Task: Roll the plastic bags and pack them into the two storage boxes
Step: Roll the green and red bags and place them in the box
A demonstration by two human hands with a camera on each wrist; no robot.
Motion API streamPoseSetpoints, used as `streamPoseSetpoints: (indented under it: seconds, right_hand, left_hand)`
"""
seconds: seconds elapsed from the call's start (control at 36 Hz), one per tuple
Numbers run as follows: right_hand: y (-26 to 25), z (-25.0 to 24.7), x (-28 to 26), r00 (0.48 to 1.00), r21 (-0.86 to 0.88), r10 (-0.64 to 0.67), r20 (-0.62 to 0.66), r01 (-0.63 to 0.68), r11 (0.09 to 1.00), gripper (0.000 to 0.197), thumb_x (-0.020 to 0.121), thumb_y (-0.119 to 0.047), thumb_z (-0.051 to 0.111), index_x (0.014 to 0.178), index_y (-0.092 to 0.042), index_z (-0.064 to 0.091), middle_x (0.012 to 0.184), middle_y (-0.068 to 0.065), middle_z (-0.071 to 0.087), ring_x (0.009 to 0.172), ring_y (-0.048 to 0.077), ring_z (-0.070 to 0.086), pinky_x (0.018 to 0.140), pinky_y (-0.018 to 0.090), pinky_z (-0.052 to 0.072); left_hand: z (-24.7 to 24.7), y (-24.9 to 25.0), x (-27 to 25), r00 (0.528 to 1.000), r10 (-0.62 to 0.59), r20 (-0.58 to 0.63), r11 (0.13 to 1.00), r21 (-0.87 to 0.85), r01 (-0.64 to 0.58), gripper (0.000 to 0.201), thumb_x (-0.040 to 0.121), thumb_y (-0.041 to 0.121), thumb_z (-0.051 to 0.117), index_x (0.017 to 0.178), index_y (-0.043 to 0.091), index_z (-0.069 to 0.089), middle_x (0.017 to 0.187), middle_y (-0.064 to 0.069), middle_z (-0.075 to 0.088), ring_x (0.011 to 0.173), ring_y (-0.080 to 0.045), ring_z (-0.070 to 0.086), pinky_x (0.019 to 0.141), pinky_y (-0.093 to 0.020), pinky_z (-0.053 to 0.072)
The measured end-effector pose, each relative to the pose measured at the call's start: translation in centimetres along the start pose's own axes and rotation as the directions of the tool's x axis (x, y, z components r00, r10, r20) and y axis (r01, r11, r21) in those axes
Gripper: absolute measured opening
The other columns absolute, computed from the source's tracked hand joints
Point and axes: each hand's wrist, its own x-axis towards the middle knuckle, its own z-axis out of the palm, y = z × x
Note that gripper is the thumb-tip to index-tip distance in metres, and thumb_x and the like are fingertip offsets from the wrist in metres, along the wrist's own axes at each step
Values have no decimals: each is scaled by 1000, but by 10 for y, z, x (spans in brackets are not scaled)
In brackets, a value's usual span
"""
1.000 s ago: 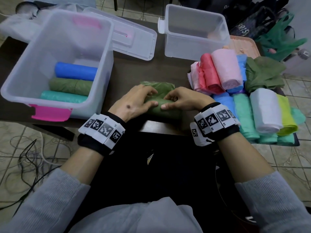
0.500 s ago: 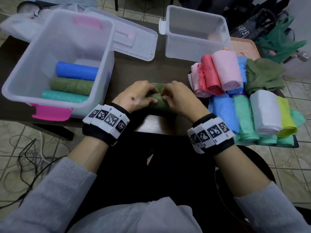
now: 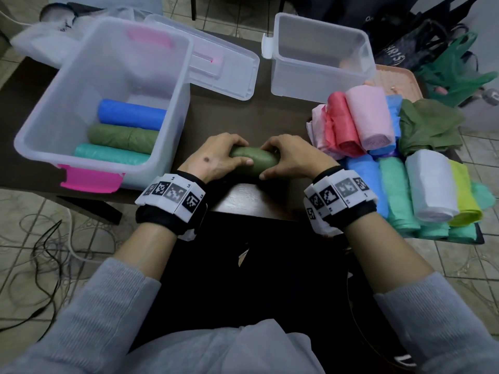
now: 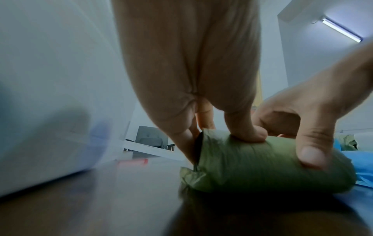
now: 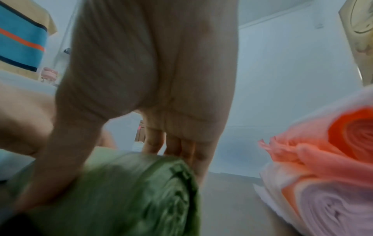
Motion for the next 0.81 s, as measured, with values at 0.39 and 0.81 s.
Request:
streamPoseSetpoints:
  seconds: [0.39, 0.81]
  right_hand:
    - [-13, 20, 10, 996, -135, 25, 91, -13, 991, 87, 52, -73, 73, 113, -17, 48, 104, 0, 43, 103, 17, 36, 95, 36, 38]
    - [-7, 40, -18, 985, -135, -126, -117, 110, 985, 70, 77, -65, 58, 120, -10, 48, 114, 9, 53, 107, 27, 49, 91, 39, 41]
  left_hand:
    - [-2, -1, -5, 998, 33, 55, 999, -34, -31, 44, 84, 31, 68, 125, 19, 59, 117, -1, 62, 108, -13, 55, 86, -18, 35]
    - [0, 6, -14, 998, 47, 44, 999, -2, -47, 53, 87, 29, 65, 135, 14, 50, 136, -4, 52, 126, -16, 45, 99, -20, 30]
